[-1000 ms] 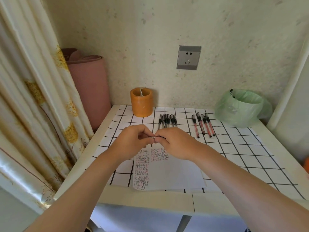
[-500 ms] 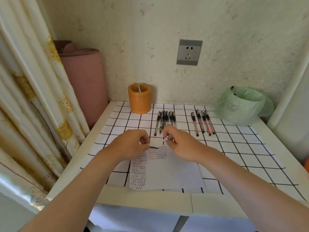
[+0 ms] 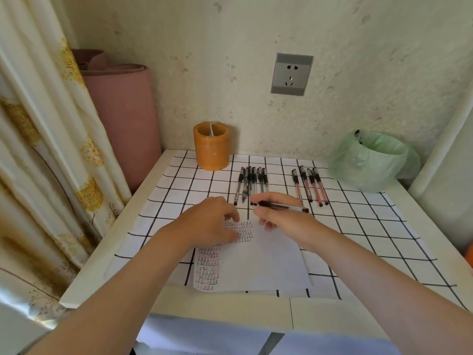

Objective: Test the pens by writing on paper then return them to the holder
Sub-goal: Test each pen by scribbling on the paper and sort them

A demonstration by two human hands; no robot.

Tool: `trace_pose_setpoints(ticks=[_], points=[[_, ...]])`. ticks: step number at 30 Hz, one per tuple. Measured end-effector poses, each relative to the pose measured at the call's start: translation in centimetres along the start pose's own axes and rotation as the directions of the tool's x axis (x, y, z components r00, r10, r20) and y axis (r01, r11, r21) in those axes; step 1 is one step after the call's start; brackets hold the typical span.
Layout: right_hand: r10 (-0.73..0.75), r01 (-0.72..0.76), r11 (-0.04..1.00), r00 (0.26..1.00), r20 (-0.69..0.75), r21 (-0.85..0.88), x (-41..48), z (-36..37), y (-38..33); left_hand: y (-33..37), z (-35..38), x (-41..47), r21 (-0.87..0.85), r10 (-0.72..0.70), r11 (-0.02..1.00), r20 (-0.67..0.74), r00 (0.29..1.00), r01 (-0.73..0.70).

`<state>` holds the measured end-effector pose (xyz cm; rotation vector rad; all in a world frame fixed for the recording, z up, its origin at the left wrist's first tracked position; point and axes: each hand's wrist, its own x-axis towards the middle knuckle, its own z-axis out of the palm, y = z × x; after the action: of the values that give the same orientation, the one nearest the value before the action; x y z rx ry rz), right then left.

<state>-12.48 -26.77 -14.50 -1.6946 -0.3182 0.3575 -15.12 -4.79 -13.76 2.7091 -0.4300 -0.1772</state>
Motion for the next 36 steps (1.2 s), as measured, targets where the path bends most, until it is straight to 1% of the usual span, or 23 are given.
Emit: trace_pose_setpoints(ticks=[2, 4, 8, 12, 15, 18, 23, 30, 36], points=[[0.026, -0.028, 0.998, 0.999, 0.029, 0.047, -0.1, 0.2, 0.3, 0.0, 0.2, 0.1, 0.012, 0.018, 1.0, 0.002, 1.0, -0.018], [0.051, -0.053, 0.998, 0.997, 0.049, 0.04, -0.2, 0.5, 0.6, -0.1, 0.3, 0.2, 0.028, 0.016, 0.999, -0.002, 1.0, -0.016], [0.05, -0.044, 0.994, 0.997, 0.058, -0.097, -0.6, 0.8, 1.2, -0.4, 0.4, 0.5, 0.012, 0.01, 1.0, 0.017, 1.0, -0.011], [-0.019, 0.025, 0.974, 0.999, 0.03, -0.225, -0.8, 0.9, 1.5, -0.4, 0.6, 1.0, 0.016, 0.046, 0.999, 0.024, 0.999, -0.047], [-0.06, 0.072, 0.952, 0.997, 0.049, -0.297, -1.1, 1.0, 1.6, -0.1, 0.9, 1.2, -0.038, 0.073, 0.997, 0.036, 0.997, -0.071], [-0.081, 0.1, 0.947, 0.994, 0.075, -0.305, -1.1, 0.8, 1.7, 0.4, 1.2, 1.2, -0.085, 0.1, 0.992, 0.059, 0.993, -0.095], [-0.116, 0.136, 0.933, 0.99, 0.081, -0.333, -1.2, 0.7, 1.7, 0.8, 1.4, 1.1, -0.072, 0.109, 0.992, 0.082, 0.991, -0.103], [-0.117, 0.151, 0.913, 0.987, 0.112, -0.38, -1.2, 0.9, 1.8, 0.8, 1.5, 1.3, -0.062, 0.107, 0.993, 0.085, 0.991, -0.102], [-0.114, 0.138, 0.913, 0.99, 0.085, -0.384, -1.4, 0.9, 1.9, 0.8, 1.4, 1.2, -0.064, 0.107, 0.993, 0.105, 0.989, -0.101]])
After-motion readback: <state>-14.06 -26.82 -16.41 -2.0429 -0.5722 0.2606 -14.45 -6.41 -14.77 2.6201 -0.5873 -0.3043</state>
